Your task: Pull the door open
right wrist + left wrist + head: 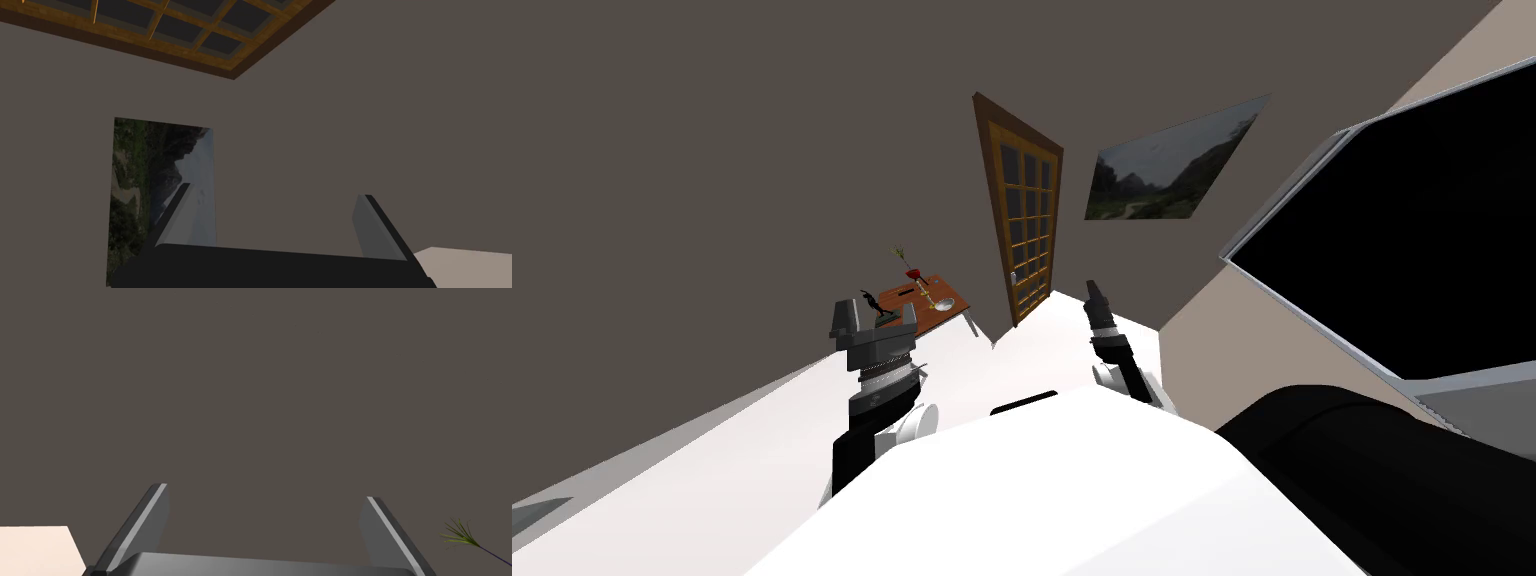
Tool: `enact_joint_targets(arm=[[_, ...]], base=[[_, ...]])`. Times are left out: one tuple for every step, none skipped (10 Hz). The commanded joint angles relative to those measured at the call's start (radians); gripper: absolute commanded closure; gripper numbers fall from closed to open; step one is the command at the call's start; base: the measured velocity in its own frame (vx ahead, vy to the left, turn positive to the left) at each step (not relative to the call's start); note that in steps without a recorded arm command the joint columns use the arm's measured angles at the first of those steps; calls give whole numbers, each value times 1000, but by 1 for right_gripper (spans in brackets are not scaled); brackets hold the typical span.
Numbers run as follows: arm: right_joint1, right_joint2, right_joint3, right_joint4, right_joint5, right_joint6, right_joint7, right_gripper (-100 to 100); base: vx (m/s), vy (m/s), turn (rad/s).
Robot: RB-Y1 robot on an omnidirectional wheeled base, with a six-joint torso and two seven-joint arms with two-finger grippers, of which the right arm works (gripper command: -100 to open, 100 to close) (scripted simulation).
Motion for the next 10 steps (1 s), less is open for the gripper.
enact_joint_targets(arm=[[-11,-6,1,31,4,-10,23,-100],[-19,-10,2,53,8,-17,39,-100],[-23,-12,2,64,9,-21,47,-100],[-32,-16,3,89,13,-29,66,-100],[-38,-19,3,105,15,-35,78,-100],[-44,-21,4,121,18,-40,90,-100],[-55,-26,5,153,22,-50,113,-100],[-62,-29,6,172,25,-57,127,-100],[-70,-31,6,192,28,-63,142,-100],[-77,-34,7,212,31,-70,157,-100]], base=[[2,-27,77],[107,-30,63],[112,-27,42],[102,-30,56],[98,-30,59],[83,-27,38],[100,-34,60],[104,-43,66],[92,-21,63],[78,-22,62]])
